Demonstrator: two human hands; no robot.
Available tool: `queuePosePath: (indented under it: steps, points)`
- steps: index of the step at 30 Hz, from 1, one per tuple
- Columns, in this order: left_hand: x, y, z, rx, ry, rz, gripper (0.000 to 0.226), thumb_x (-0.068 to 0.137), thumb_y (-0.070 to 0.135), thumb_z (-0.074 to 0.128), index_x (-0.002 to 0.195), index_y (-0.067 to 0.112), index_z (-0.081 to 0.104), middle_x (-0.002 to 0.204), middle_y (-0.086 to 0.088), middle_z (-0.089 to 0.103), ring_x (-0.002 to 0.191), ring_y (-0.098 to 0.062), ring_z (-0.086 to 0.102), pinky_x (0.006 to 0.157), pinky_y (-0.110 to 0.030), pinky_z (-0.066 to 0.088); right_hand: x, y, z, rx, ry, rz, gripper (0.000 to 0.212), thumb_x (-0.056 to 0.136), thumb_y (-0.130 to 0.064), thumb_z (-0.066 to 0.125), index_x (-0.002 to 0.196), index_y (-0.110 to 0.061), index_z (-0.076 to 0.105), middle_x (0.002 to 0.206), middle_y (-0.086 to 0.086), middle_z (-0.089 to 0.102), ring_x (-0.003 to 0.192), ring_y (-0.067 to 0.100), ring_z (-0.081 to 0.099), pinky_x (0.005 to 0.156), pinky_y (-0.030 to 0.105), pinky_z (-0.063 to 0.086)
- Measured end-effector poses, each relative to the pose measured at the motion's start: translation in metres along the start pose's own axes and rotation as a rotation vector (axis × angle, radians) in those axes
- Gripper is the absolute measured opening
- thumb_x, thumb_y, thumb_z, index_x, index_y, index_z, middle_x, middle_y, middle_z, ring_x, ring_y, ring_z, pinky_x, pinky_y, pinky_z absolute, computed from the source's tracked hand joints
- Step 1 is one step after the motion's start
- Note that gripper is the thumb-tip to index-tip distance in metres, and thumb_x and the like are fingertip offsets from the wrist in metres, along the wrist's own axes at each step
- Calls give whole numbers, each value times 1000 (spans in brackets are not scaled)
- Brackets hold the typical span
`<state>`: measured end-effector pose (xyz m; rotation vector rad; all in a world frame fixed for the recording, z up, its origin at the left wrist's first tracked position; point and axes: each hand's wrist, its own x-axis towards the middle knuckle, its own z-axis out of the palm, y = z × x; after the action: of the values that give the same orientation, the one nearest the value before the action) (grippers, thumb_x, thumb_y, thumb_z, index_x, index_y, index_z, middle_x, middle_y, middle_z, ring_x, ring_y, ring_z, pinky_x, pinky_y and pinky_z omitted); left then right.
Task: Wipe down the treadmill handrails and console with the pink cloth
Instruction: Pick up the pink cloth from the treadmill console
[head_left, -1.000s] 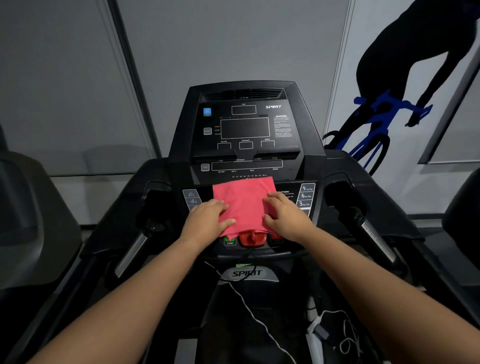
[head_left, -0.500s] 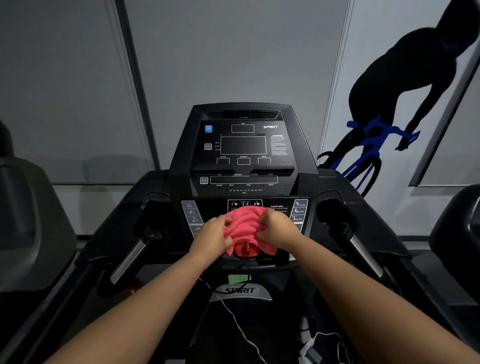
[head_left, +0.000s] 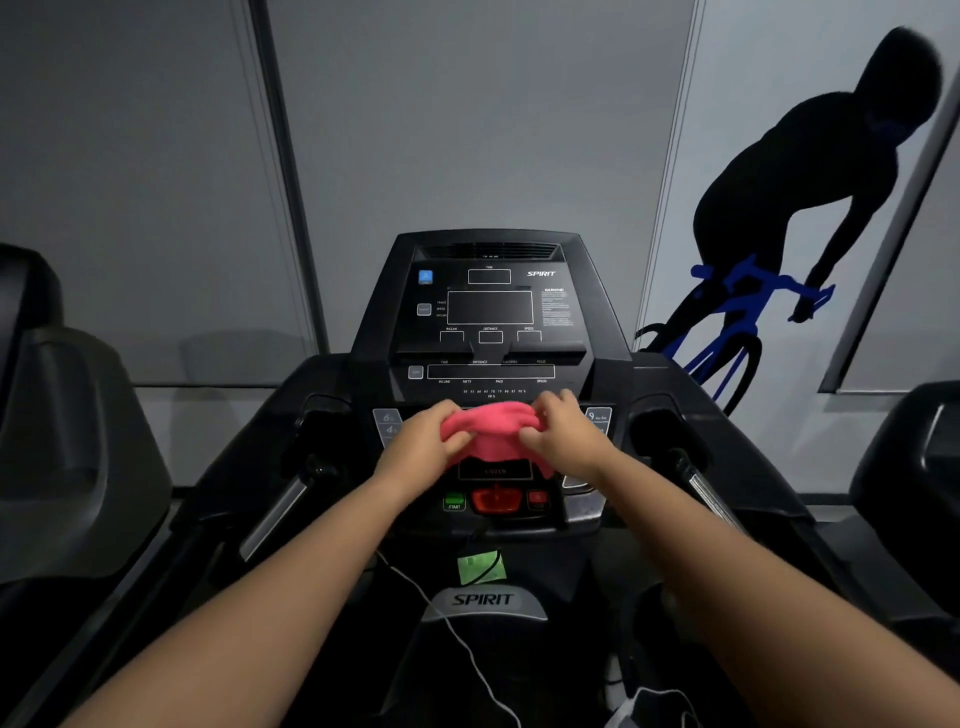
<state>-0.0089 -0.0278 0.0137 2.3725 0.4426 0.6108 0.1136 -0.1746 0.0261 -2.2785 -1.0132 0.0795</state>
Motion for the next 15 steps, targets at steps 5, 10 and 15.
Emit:
queuePosePath:
  steps: [5, 10, 15]
  points:
    - [-8, 25, -7, -376, 114, 16, 20, 85, 1, 62, 94, 19, 62, 84, 10, 64, 73, 3, 57, 72, -14, 44, -12, -11, -8, 455, 64, 15, 21, 81, -6, 56, 86, -18, 41, 79, 4, 54, 66, 21, 55, 59, 35, 48]
    - [-17, 41, -6, -615, 132, -85, 31, 83, -4, 59, 104, 19, 61, 99, 5, 64, 89, -7, 61, 80, -17, 50, -23, -15, -4, 592, 22, 29, 34, 81, -1, 57, 107, -17, 42, 92, 0, 55, 79, 12, 54, 71, 28, 47]
    - [-25, 46, 3, -599, 134, -35, 33, 85, 6, 68, 114, 17, 59, 114, 2, 62, 107, -4, 56, 95, -14, 42, -35, -12, 6, 591, -57, 44, 43, 78, 4, 57, 116, -16, 49, 99, 0, 59, 83, 8, 57, 71, 15, 47]
